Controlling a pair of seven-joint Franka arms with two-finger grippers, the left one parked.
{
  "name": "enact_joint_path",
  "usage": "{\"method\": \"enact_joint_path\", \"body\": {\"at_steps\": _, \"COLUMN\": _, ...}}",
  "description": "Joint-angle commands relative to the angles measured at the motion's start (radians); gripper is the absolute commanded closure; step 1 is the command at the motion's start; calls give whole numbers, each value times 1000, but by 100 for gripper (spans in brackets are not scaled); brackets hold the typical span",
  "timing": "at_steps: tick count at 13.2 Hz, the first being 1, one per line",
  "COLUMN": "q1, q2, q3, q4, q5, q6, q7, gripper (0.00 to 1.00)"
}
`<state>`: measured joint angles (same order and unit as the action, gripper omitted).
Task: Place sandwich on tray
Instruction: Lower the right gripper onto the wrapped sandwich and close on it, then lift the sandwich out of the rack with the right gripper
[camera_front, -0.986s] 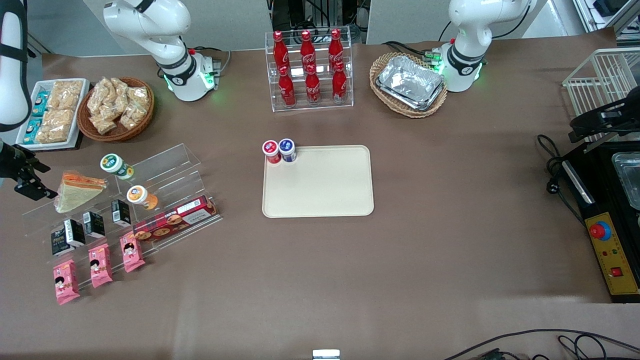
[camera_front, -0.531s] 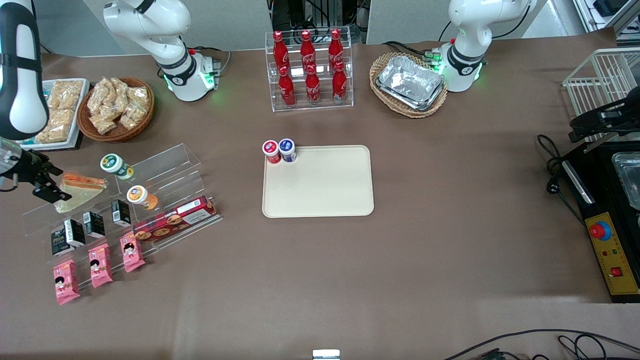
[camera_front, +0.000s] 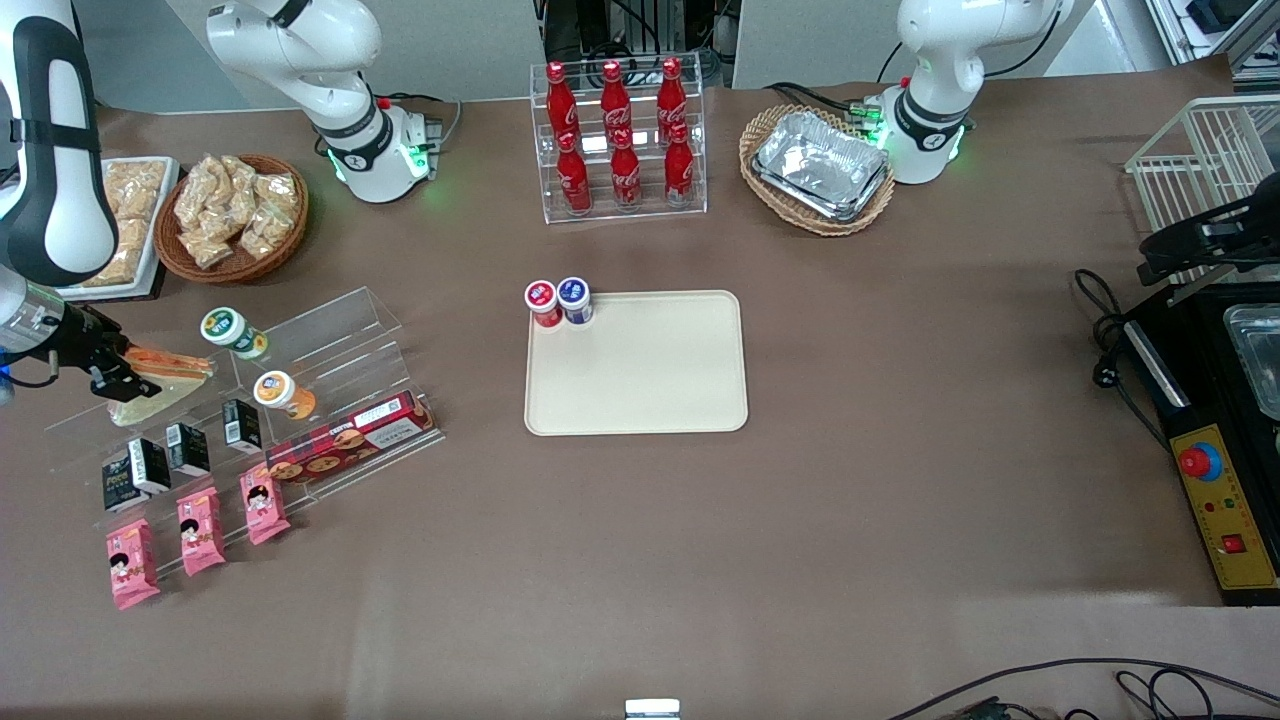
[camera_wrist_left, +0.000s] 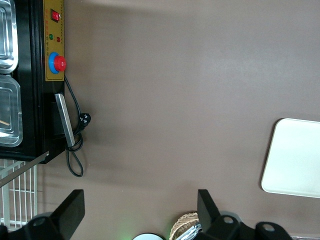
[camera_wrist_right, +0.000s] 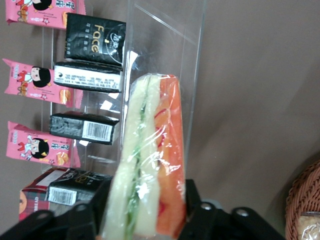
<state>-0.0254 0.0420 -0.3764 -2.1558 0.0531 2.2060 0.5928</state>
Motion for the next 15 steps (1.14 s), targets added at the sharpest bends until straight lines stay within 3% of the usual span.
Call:
{"method": "enact_joint_path", "body": {"at_steps": 1, "q1": 2, "q2": -4, "q3": -2, "q4": 1, "q5": -10, "q6": 15, "q7": -37, "gripper": 64}}
{"method": "enact_joint_path", "body": {"at_steps": 4, "q1": 4, "q2": -5, "q3": -2, "q4": 55, "q5": -10, "q6": -21, "q7": -73, "gripper": 66}}
{"method": "enact_joint_path", "body": {"at_steps": 8, "q1": 10, "q2": 6, "q3": 1, "q4": 239, "q5": -10, "q6": -242, "q7": -143, "gripper": 66}}
{"method": "enact_joint_path", "body": {"at_steps": 11, "q1": 68, "q2": 6, "q3": 2, "q4": 355, "q5": -1, "q6": -394, "q7": -139, "gripper": 66}}
{"method": "enact_joint_path", "body": {"at_steps": 15, "q1": 169, "q2": -17, "q3": 40, "q4": 390, "q5": 2, "q6": -459, "q7": -140, "gripper": 66}}
